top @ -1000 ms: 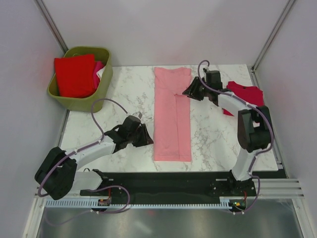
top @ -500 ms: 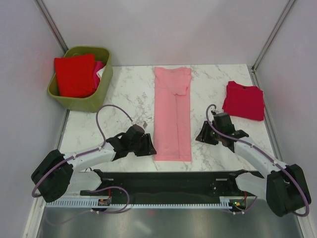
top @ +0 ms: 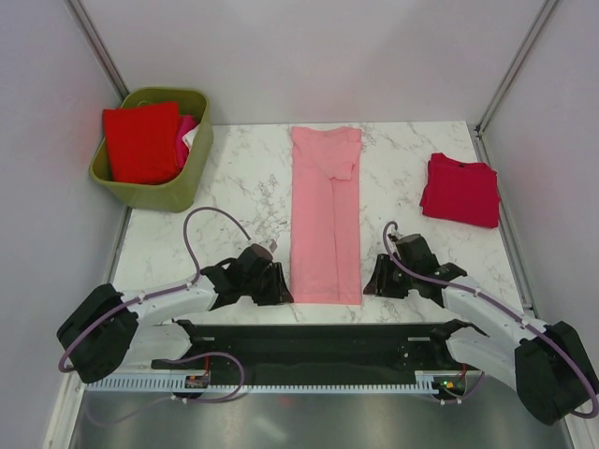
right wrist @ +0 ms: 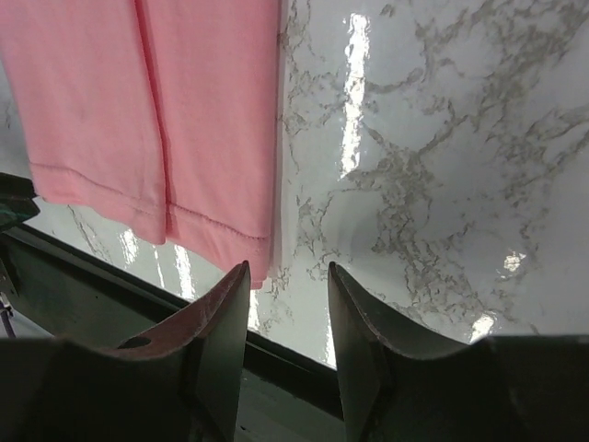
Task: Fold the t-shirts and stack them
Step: Fold the tshirt
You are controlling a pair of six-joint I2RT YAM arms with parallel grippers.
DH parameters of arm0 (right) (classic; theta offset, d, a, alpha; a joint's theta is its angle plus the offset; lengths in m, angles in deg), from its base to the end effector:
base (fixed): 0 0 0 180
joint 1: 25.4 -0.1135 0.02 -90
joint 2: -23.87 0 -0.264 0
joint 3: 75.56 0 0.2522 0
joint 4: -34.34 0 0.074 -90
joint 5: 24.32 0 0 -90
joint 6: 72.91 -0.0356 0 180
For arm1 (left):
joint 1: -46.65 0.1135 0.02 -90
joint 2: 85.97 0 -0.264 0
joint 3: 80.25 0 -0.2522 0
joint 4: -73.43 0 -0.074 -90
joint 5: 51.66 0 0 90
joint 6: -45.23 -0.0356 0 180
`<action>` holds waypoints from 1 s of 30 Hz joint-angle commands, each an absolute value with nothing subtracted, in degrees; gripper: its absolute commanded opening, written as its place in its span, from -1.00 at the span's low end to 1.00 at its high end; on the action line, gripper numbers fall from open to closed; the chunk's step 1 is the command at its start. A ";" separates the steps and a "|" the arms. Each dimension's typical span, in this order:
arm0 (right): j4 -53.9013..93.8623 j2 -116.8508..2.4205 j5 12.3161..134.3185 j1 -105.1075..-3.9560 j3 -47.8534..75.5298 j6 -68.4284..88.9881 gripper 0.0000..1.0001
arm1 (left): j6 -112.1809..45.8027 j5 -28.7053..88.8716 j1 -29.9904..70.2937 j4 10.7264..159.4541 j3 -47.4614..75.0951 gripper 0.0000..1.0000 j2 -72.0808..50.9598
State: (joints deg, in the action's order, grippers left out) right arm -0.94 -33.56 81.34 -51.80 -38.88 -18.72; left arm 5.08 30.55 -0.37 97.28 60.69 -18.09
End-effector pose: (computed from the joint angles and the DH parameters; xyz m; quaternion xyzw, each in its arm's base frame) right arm 0.1518 0.0861 0.1568 0.0381 0.9475 0.2611 0.1805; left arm 0.1381 -0.1553 0.1496 -0.0016 0.9455 -0.2816 0.1637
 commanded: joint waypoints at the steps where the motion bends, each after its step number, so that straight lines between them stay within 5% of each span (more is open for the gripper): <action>1: 1.59 -33.44 82.81 -52.91 -39.29 -20.43 -0.05 | 7.00 29.20 -0.63 94.32 60.94 -0.15 -17.68; 7: 4.49 -37.21 83.08 -55.11 -39.91 -21.66 -0.05 | 7.44 28.68 -0.72 92.03 60.76 -0.08 -17.06; 20: 7.66 -39.24 81.76 -58.10 -41.49 -23.77 -0.21 | 7.97 28.85 -0.72 87.99 59.62 -0.36 -10.73; 26: 7.57 -38.81 81.59 -58.19 -41.67 -23.95 -0.80 | 7.97 29.73 -0.63 88.25 59.53 -0.95 -10.12; 27: 7.48 -38.28 81.15 -58.19 -41.84 -24.39 -0.95 | 7.97 29.73 -0.63 88.42 59.62 -0.95 -10.38; 30: 6.60 -36.43 80.79 -58.19 -41.93 -24.83 -1.00 | 7.70 30.17 -0.63 90.00 59.71 -0.95 -11.08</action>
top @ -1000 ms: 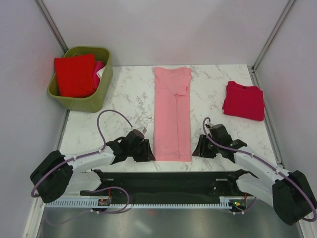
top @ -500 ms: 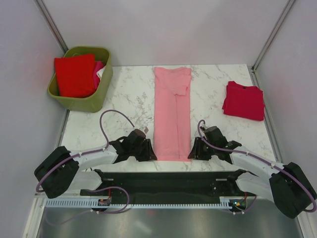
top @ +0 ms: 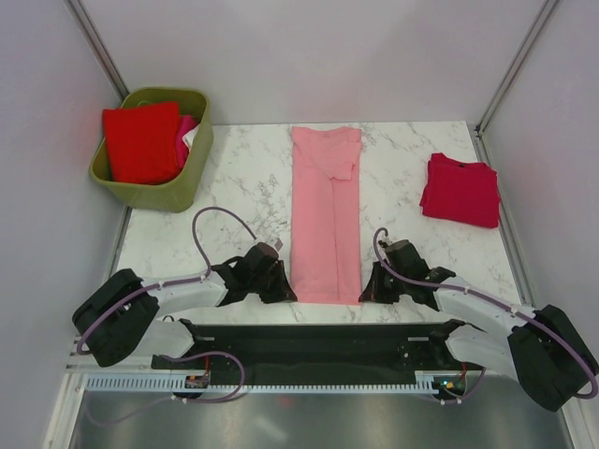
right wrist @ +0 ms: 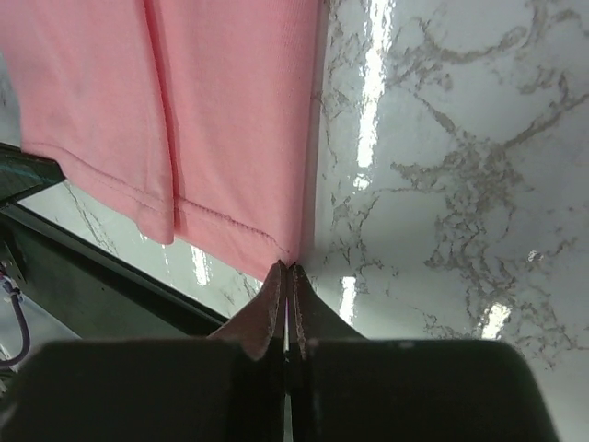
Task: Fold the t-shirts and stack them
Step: Fold the tshirt
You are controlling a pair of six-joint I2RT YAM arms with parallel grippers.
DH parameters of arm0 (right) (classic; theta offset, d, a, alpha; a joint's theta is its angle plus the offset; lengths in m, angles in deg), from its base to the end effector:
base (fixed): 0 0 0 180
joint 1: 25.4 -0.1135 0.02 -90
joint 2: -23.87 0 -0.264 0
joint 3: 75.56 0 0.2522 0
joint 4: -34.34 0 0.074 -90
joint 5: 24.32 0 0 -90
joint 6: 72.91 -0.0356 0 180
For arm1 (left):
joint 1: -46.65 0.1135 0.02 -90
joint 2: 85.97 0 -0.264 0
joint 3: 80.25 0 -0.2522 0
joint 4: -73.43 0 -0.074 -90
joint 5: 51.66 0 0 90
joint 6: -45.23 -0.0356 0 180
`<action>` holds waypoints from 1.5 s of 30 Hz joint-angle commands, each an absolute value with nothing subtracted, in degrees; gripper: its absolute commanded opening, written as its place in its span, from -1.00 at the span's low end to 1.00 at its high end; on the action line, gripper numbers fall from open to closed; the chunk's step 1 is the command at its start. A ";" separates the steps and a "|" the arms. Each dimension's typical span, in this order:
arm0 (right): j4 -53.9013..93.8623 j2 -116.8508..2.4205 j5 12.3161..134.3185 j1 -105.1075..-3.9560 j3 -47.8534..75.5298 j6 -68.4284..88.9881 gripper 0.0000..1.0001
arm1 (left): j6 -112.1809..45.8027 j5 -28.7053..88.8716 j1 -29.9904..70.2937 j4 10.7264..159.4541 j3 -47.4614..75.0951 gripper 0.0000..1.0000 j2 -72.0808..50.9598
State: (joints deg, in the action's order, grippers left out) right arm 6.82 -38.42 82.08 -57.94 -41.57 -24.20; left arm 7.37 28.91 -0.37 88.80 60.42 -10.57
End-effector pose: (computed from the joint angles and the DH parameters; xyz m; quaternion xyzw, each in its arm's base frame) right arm 0.1464 0.1053 0.1382 0.0304 0.9465 0.2837 0.1507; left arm 0.1493 -0.1688 0.1352 -0.0149 0.9410 -0.3008 0.1543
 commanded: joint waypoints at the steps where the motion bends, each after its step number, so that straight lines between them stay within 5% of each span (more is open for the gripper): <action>1: 5.99 -36.25 80.97 -58.19 -41.76 -24.74 -1.00 | 7.79 30.17 -0.72 90.27 59.97 -0.95 -11.87; 15: -1.84 -33.61 73.33 -57.66 -28.59 -23.08 -1.00 | 5.25 22.44 6.48 93.35 52.07 -0.96 -15.66; 34: 3.52 -72.09 72.97 -42.55 4.54 -17.44 -1.00 | -0.56 21.74 21.16 98.44 16.14 -0.96 12.99; 45: 3.17 -84.76 75.69 -40.35 18.88 -19.11 -1.00 | 0.76 18.48 25.38 99.06 5.13 -0.95 24.77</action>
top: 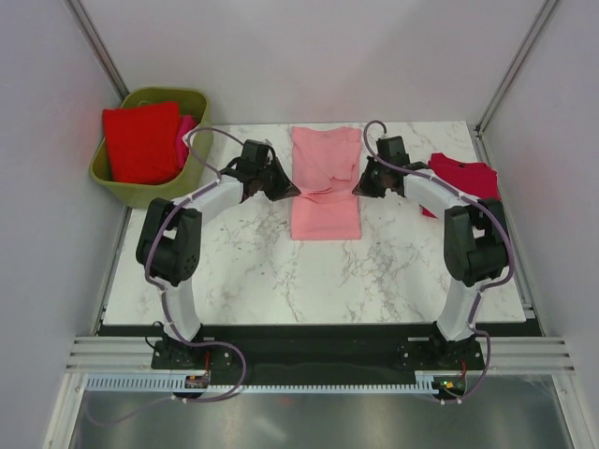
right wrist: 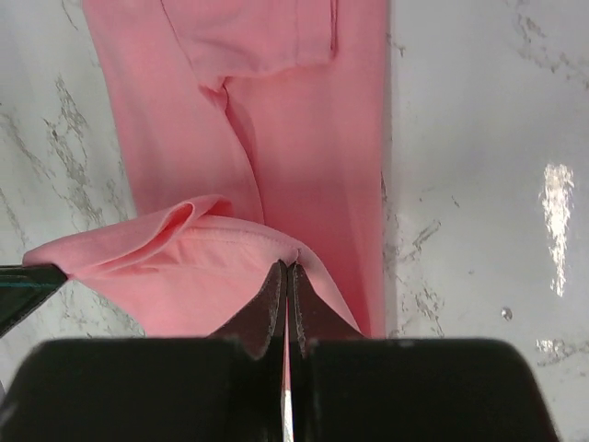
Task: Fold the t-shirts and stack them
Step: Fold the tshirt
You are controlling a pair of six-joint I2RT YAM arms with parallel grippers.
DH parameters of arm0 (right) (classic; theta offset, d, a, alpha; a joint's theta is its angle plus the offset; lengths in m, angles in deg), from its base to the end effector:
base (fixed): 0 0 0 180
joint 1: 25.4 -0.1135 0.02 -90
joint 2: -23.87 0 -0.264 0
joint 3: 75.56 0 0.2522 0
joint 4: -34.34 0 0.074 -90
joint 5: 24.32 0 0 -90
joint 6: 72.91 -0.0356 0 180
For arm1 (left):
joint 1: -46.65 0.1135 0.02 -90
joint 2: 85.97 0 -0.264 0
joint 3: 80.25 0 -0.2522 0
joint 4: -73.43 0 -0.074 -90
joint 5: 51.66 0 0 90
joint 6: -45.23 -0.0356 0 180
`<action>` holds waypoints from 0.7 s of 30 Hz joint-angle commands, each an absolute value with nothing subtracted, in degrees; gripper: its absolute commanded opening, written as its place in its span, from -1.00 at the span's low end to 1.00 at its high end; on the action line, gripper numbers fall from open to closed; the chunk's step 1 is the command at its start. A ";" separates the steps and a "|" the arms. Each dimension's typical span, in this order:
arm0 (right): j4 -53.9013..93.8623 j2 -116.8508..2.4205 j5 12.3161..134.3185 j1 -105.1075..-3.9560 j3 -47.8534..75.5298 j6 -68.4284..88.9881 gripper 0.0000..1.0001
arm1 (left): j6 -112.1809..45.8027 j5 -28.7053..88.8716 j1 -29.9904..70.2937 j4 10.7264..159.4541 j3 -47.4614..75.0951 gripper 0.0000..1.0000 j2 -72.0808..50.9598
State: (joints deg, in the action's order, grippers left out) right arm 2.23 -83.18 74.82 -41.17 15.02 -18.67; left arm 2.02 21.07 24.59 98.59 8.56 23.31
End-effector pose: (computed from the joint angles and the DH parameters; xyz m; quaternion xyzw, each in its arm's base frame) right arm 0.3944 0.1173 0.2125 0.1341 0.9231 0.2204 0.2851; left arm 0.3904 -0.1696 0.2104 -0.1362 0.8992 -0.3354 0.2456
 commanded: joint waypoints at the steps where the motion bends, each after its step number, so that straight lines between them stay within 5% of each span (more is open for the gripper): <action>1: 3.17 -85.99 76.13 -40.00 20.28 -19.20 -1.00 | 0.76 18.31 25.56 99.06 4.26 -0.95 25.30; 18: 3.00 -93.03 76.58 -37.89 26.18 -19.29 -0.92 | 0.67 15.06 27.31 99.06 -2.96 -0.95 34.08; 19: 3.08 -93.46 76.49 -37.71 26.62 -19.29 -0.85 | 0.50 15.14 27.32 99.06 -3.57 -0.89 34.35; 20: 3.09 -93.73 76.49 -37.71 26.97 -19.21 -0.39 | 0.15 15.40 27.40 98.97 -3.75 -0.77 34.62; 21: 3.09 -94.08 76.49 -37.80 27.41 -18.86 -0.19 | -0.47 15.75 27.40 99.06 -3.92 -0.60 34.62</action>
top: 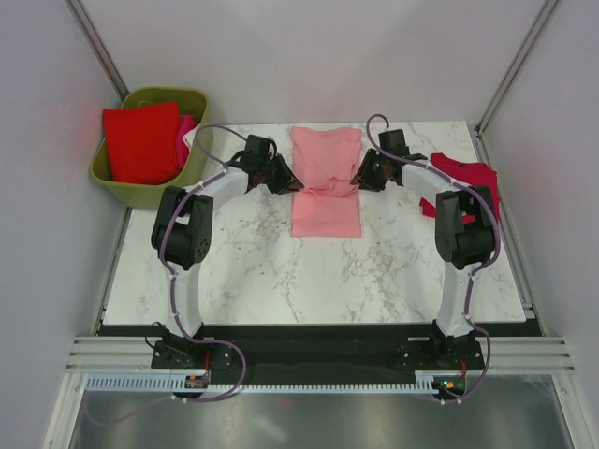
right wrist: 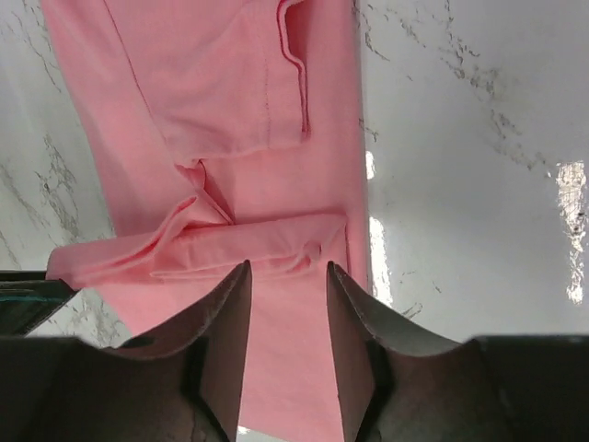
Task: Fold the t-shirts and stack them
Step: Fold the tshirt
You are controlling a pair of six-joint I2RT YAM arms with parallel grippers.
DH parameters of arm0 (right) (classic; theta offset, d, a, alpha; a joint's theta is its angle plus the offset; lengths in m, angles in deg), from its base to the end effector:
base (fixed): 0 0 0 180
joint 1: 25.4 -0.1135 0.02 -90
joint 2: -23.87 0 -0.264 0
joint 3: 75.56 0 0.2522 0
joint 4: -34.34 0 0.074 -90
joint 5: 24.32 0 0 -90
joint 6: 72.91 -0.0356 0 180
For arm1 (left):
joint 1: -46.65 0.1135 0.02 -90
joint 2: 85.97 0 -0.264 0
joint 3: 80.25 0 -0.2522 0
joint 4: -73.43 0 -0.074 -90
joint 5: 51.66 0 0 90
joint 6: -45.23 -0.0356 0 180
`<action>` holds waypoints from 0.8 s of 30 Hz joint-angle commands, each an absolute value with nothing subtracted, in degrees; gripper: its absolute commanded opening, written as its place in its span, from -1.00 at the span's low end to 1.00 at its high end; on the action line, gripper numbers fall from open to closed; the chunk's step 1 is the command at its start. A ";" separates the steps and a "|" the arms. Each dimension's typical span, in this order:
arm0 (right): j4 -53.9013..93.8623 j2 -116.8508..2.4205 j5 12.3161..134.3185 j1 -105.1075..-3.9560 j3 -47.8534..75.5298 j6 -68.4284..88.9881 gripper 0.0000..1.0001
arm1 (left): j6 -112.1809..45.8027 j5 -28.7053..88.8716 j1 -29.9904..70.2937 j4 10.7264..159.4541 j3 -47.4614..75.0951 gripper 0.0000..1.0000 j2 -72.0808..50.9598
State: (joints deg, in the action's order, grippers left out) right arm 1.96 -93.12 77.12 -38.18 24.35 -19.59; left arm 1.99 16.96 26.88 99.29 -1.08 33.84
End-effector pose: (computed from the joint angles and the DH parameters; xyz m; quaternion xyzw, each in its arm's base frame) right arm 0.4389 0.1068 0.1919 0.1595 0.9203 0.2291 0.2740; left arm 0.4339 -0.1697 0.1850 -0.1425 0.8989 -0.3502 0.2215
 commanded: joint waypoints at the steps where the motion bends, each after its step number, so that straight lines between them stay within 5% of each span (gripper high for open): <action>1: 3.09 -94.08 76.40 -37.71 28.11 -18.68 -0.04 | -0.82 16.19 27.32 99.06 -3.93 -0.11 34.36; 3: 3.26 -92.51 76.49 -37.71 27.42 -18.07 0.32 | -1.70 18.47 27.40 100.46 -3.40 0.32 32.79; 5: 3.35 -90.84 76.31 -37.80 26.02 -17.62 0.36 | -2.31 19.26 27.40 100.73 -2.09 0.40 30.76; 15: 12.39 -73.44 79.74 -38.50 -3.14 -16.57 0.12 | -4.60 22.17 24.68 98.62 19.51 0.36 15.99; 24: 11.52 -73.51 80.09 -41.22 -6.25 -14.20 -0.07 | -5.13 22.61 23.19 96.16 27.10 0.22 13.52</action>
State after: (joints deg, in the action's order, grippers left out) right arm 9.09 -73.61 79.59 -39.86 -6.12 -15.88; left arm -2.46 21.70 23.45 98.99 26.57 14.50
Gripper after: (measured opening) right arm 0.468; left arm 0.619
